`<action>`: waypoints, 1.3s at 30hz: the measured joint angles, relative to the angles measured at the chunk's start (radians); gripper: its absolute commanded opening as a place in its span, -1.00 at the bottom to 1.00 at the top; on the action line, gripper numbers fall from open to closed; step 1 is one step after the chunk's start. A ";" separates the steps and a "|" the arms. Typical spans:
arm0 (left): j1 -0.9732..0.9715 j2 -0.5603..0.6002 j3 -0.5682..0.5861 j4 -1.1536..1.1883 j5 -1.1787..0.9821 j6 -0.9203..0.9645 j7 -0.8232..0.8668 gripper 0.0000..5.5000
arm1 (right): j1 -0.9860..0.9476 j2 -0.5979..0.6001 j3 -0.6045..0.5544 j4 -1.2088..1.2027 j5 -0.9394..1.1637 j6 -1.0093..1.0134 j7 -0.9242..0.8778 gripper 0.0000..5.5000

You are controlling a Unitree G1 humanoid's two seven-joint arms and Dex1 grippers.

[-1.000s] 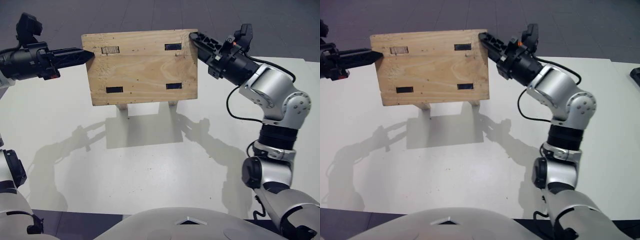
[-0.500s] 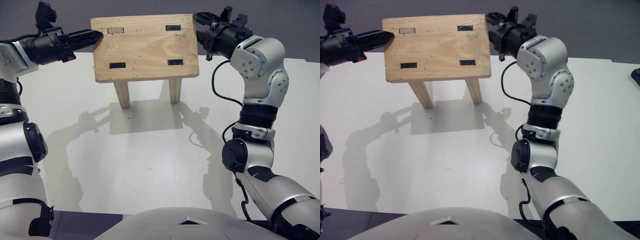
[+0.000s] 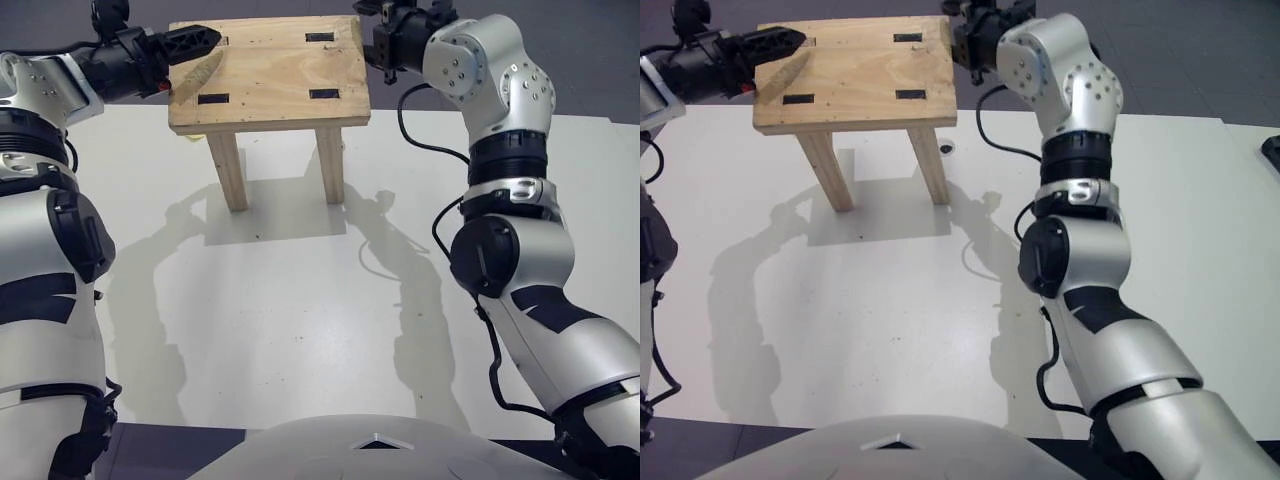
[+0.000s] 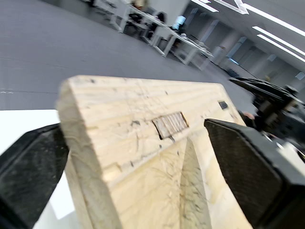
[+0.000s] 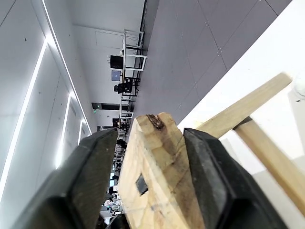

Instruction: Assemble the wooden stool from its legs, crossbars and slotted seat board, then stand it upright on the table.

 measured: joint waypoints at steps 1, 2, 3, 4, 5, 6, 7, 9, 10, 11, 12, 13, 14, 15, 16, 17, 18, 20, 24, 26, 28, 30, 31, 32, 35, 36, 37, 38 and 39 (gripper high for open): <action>-0.012 -0.005 0.013 0.021 0.008 -0.017 0.049 0.96 | -0.032 0.000 -0.013 0.062 -0.035 -0.018 0.026 0.22; -0.018 -0.009 0.026 0.033 0.011 -0.029 0.093 0.96 | -0.059 0.001 -0.024 0.117 -0.063 -0.035 0.047 0.26; -0.020 -0.013 0.042 0.044 0.013 -0.042 0.128 0.96 | -0.080 0.003 -0.035 0.166 -0.091 -0.053 0.068 0.33; -0.020 -0.019 0.062 0.059 0.011 -0.056 0.157 0.96 | -0.099 0.008 -0.048 0.215 -0.124 -0.073 0.093 0.39; -0.020 -0.025 0.072 0.067 0.016 -0.068 0.183 0.96 | -0.114 0.015 -0.056 0.251 -0.160 -0.096 0.118 0.44; -0.020 -0.028 0.081 0.074 0.017 -0.071 0.199 0.96 | -0.121 0.019 -0.061 0.275 -0.184 -0.111 0.140 0.50; -0.020 -0.031 0.096 0.078 0.017 -0.081 0.213 0.96 | -0.131 0.022 -0.071 0.301 -0.212 -0.128 0.169 0.57; -0.020 -0.035 0.112 0.086 0.017 -0.100 0.236 0.96 | -0.154 0.027 -0.086 0.333 -0.255 -0.152 0.206 0.67; -0.020 -0.037 0.120 0.091 0.018 -0.109 0.243 0.96 | -0.167 0.029 -0.098 0.346 -0.278 -0.167 0.229 0.73; -0.020 -0.042 0.126 0.093 0.018 -0.118 0.251 0.96 | -0.179 0.031 -0.101 0.354 -0.300 -0.185 0.248 0.78; -0.020 -0.051 0.132 0.096 0.018 -0.131 0.258 0.96 | -0.195 0.031 -0.107 0.360 -0.326 -0.206 0.270 0.83; -0.020 -0.059 0.136 0.098 0.020 -0.142 0.261 0.96 | -0.207 0.031 -0.118 0.362 -0.342 -0.223 0.295 0.87; -0.020 -0.065 0.143 0.098 0.018 -0.149 0.261 0.96 | -0.216 0.031 -0.125 0.362 -0.356 -0.229 0.314 0.94; -0.022 -0.072 0.149 0.096 0.020 -0.162 0.258 0.96 | -0.227 0.031 -0.136 0.363 -0.367 -0.232 0.331 0.96; -0.021 -0.075 0.151 0.097 0.019 -0.167 0.256 0.96 | -0.235 0.031 -0.146 0.363 -0.383 -0.235 0.336 0.96; -0.021 -0.078 0.158 0.097 0.018 -0.171 0.250 0.96 | -0.238 0.029 -0.158 0.363 -0.395 -0.235 0.337 0.96; -0.022 -0.080 0.165 0.097 0.016 -0.172 0.241 0.96 | -0.238 0.028 -0.167 0.365 -0.399 -0.236 0.336 0.96; -0.032 -0.094 0.182 0.096 0.006 -0.173 0.212 0.96 | -0.240 0.041 -0.194 0.371 -0.406 -0.227 0.326 0.96; -0.040 -0.103 0.184 0.091 0.008 -0.173 0.189 0.96 | -0.241 0.056 -0.211 0.377 -0.447 -0.227 0.295 0.96; -0.040 -0.102 0.184 0.089 0.012 -0.175 0.181 0.96 | -0.241 0.056 -0.209 0.372 -0.484 -0.233 0.290 0.96; -0.040 -0.096 0.183 0.085 0.015 -0.182 0.171 0.96 | -0.239 0.056 -0.157 0.362 -0.568 -0.261 0.308 0.96; -0.040 -0.088 0.183 0.077 0.017 -0.212 0.164 0.96 | -0.218 0.050 -0.086 0.346 -0.679 -0.303 0.354 0.96; -0.040 -0.080 0.185 0.070 0.017 -0.239 0.163 0.96 | -0.203 0.043 -0.047 0.336 -0.734 -0.329 0.391 0.96; -0.040 -0.070 0.187 0.062 0.018 -0.273 0.162 0.96 | -0.190 0.036 -0.012 0.325 -0.786 -0.355 0.424 0.96; -0.043 -0.043 0.213 0.018 0.009 -0.406 0.177 0.96 | -0.156 0.001 0.120 0.266 -0.975 -0.495 0.494 0.96; -0.046 -0.034 0.225 -0.001 0.008 -0.467 0.207 0.96 | -0.145 -0.013 0.173 0.241 -1.057 -0.563 0.496 0.96; -0.046 -0.026 0.232 -0.025 0.009 -0.532 0.245 0.96 | -0.134 -0.028 0.220 0.217 -1.131 -0.626 0.486 0.96; -0.046 -0.022 0.232 -0.056 0.022 -0.615 0.303 0.96 | -0.120 -0.046 0.271 0.195 -1.217 -0.690 0.458 0.96; -0.044 -0.021 0.231 -0.089 0.047 -0.689 0.370 0.96 | -0.102 -0.065 0.315 0.171 -1.296 -0.749 0.421 0.96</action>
